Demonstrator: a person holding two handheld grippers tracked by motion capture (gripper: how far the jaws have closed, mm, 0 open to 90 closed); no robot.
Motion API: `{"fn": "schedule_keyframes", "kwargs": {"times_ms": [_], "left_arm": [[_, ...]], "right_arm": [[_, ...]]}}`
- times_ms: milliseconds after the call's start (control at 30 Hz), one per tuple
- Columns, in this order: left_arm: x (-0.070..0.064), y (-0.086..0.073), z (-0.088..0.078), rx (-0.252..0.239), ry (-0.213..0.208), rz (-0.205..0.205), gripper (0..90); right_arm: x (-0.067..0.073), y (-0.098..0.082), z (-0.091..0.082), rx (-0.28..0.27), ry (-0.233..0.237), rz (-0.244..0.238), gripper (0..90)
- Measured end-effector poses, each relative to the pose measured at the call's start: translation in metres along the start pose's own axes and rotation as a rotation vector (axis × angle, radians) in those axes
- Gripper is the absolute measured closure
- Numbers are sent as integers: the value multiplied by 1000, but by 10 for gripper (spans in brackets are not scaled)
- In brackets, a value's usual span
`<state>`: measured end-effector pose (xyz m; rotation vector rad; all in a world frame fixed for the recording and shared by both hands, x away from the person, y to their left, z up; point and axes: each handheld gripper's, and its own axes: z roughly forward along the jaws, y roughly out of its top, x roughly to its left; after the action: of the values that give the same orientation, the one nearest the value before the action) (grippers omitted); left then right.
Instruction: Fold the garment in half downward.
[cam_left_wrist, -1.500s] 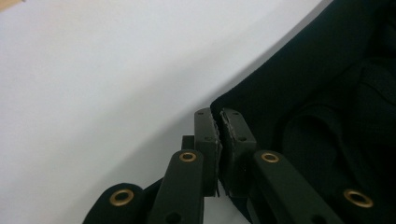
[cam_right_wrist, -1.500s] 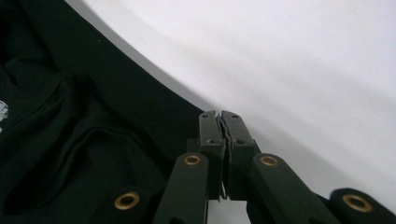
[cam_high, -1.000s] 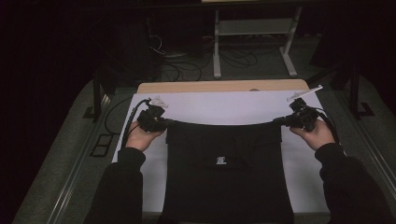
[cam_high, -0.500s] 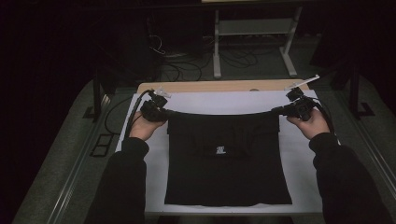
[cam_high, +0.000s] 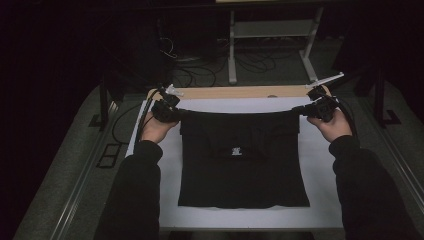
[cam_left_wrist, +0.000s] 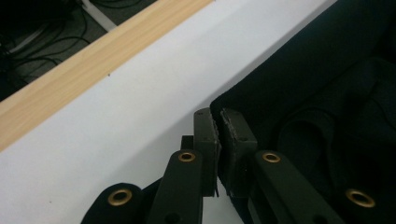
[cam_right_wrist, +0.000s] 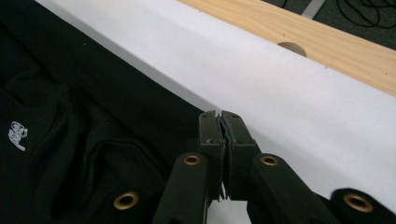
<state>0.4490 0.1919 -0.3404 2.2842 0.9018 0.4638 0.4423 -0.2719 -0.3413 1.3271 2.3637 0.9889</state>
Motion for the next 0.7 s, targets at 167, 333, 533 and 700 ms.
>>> {"fn": "schedule_keyframes", "kwargs": {"times_ms": [167, 333, 533, 700], "left_arm": [[1, 3, 1, -9, 5, -5, 837], [2, 1, 10, 3, -1, -5, 828], [7, -2, 24, 13, -8, -24, 823], [14, -7, 34, 30, 5, -76, 730]], "right_arm": [[-1, 2, 1, -2, -5, -3, 861], [-4, 1, 8, 18, -10, 1, 861], [-8, 0, 23, 35, -9, 1, 860], [-18, -3, 35, 48, 31, 57, 762]]}}
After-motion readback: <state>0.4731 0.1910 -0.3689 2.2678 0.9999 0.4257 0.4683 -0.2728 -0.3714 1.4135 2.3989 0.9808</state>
